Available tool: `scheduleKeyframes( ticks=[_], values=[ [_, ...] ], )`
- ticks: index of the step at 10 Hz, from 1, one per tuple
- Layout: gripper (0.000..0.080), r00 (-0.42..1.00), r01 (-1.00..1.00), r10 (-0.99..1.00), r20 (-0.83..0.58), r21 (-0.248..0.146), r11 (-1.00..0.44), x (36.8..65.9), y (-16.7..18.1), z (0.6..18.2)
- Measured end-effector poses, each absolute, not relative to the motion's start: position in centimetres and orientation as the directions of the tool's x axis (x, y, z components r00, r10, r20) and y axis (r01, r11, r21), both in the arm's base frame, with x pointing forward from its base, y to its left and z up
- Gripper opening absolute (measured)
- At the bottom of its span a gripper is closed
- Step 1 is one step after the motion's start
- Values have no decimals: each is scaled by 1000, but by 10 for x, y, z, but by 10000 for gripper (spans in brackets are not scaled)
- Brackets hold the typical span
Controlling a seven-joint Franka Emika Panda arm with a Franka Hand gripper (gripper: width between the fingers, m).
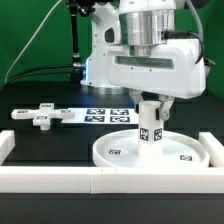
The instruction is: Assemble round table
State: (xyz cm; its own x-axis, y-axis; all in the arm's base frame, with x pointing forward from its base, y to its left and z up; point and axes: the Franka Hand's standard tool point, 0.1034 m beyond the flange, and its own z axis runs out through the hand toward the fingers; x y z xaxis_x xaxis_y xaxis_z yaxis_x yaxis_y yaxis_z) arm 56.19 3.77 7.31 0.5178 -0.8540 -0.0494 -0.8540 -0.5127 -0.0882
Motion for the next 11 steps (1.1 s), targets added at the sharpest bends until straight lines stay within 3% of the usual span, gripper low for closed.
scheduleKeyframes(
  ticks=[1, 4, 7, 10, 11],
  values=[
    [407, 506, -861, -861, -52, -88, -501, 562, 38, 73],
    [407, 209, -977, -969, -130, -80, -200, 561, 38, 73],
    [407, -57, -997, -986, -156, -38, 64, 563, 39, 73],
    [462, -7, -999, -987, -158, -48, 14, 563, 40, 73],
    [583, 54, -997, -986, -156, -58, -46, 564, 43, 73]
  ],
)
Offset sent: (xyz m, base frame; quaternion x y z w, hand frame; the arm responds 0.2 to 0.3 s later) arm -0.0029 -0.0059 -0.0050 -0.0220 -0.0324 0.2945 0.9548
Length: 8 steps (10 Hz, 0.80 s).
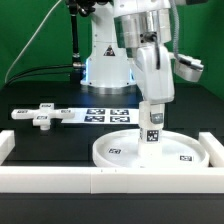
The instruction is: Assemble round table
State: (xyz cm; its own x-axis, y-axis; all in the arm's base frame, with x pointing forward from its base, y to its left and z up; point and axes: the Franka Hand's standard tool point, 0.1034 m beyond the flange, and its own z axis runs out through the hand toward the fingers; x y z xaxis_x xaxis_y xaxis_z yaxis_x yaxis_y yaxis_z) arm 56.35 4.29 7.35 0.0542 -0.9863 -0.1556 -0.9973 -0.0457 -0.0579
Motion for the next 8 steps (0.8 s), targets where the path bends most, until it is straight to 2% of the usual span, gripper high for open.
scheduleKeyframes(
  ticks=[1, 2, 5, 8],
  values=[
    [636, 122, -991, -981, -151, -67, -113, 563, 43, 73],
    [646, 203, -978, -968, -145, -79, -193, 563, 43, 73],
    [649, 478, -877, -871, -113, -113, -466, 563, 43, 74],
    [649, 766, -641, -640, -53, -142, -755, 568, 43, 76]
  ],
)
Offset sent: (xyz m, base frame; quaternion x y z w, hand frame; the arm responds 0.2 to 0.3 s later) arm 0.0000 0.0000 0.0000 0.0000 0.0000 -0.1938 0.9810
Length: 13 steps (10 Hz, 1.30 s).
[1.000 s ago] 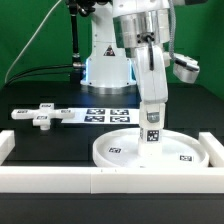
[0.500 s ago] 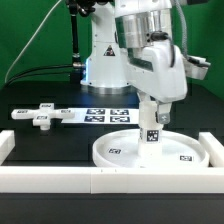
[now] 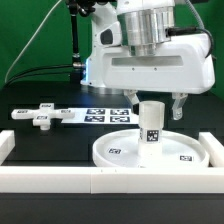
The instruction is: Assemble round table
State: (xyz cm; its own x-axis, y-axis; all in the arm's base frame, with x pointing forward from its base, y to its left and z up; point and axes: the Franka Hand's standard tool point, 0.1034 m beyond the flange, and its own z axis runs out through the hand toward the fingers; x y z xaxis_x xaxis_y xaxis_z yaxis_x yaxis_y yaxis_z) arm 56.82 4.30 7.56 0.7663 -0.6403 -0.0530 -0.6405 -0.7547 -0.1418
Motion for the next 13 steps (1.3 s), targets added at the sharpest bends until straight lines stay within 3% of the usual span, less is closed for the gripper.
scheduleKeyframes(
  ticks=[5, 9, 13],
  values=[
    [649, 940, -338, -342, -1, -151, -929, 568, 42, 76],
    [649, 992, 98, 92, 84, -63, -993, 575, 43, 78],
    [649, 930, 360, 356, 93, -37, -932, 572, 39, 76]
  ],
)
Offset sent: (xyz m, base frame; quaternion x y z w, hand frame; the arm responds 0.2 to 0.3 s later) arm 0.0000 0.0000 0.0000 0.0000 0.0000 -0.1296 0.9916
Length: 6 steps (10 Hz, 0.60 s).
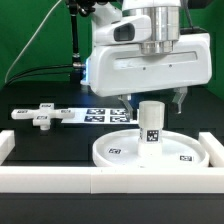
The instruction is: Assemble round table
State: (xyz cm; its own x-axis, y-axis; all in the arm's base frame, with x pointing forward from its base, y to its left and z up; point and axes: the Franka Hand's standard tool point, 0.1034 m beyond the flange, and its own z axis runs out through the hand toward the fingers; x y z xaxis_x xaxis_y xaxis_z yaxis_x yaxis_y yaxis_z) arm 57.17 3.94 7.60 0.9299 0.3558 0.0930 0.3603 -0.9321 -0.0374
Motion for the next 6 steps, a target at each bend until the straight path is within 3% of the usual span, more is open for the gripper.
scheduleKeyframes(
  ticks=[2, 3, 4, 6],
  values=[
    [626, 876, 478, 475, 89, -24, -878, 569, 38, 74],
    [458, 862, 503, 500, 88, -21, -864, 568, 37, 73],
    [404, 866, 496, 492, 88, -22, -868, 568, 37, 73],
    [404, 868, 492, 488, 88, -23, -870, 568, 37, 73]
  ],
)
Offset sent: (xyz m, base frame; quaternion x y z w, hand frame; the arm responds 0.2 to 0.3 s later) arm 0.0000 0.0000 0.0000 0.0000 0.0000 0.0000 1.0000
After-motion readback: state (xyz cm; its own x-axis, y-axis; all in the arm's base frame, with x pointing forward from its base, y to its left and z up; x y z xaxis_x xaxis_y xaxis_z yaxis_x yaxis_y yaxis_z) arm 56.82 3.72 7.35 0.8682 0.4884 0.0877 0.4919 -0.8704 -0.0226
